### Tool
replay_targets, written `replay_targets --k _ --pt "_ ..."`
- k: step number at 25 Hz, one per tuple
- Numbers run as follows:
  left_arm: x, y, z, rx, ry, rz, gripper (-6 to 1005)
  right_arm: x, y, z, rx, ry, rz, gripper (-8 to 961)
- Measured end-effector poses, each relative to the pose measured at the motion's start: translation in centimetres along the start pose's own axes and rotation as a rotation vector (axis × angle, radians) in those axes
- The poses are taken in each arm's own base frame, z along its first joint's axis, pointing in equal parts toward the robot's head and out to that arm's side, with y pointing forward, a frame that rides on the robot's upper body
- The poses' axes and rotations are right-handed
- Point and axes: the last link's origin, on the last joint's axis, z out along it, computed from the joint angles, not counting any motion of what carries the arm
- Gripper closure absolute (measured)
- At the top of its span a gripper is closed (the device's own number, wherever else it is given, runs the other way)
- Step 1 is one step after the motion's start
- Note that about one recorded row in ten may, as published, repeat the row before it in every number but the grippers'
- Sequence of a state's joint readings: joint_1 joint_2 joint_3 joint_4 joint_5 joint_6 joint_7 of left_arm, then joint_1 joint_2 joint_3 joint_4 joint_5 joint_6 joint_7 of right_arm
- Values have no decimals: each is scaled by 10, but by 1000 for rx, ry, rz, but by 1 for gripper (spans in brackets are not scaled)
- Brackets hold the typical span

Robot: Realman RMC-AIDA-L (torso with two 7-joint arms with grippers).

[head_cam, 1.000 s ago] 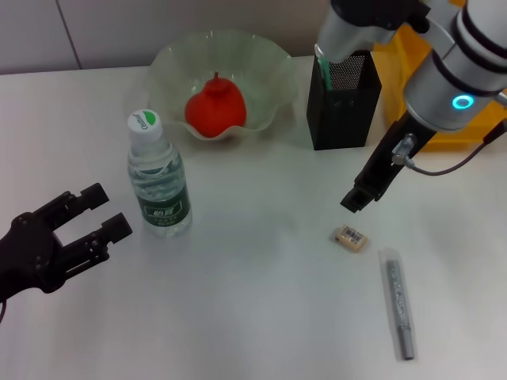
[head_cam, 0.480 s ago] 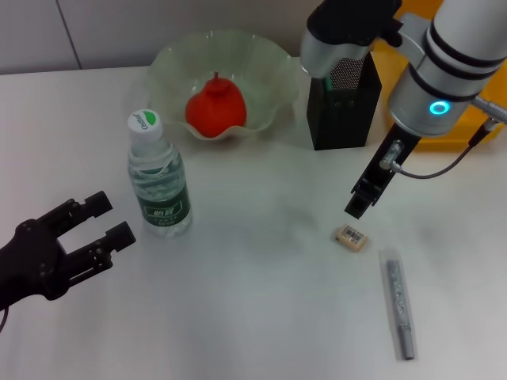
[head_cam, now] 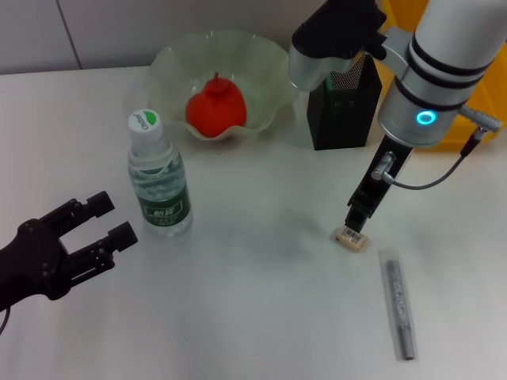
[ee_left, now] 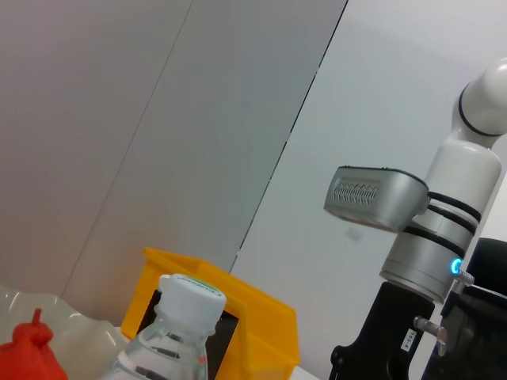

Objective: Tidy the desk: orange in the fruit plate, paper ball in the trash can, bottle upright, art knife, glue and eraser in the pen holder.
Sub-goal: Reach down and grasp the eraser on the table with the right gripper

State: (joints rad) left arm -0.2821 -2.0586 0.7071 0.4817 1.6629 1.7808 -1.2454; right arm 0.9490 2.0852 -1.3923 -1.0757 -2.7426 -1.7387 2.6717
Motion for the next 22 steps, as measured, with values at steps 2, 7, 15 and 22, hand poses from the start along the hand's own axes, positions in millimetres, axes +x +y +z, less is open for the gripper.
replay_targets --k 2,7,15,22 --pt "0 0 0 1 0 2 212 1 0 1 5 9 5 578" --pt "-1 0 -1 4 -1 9 212 3 -2 4 9 21 22 579" --pt "-2 1 0 -2 -7 6 212 10 -6 17 3 55 49 581" --pt "-6 2 2 -4 -2 -3 212 10 -8 27 7 55 46 583"
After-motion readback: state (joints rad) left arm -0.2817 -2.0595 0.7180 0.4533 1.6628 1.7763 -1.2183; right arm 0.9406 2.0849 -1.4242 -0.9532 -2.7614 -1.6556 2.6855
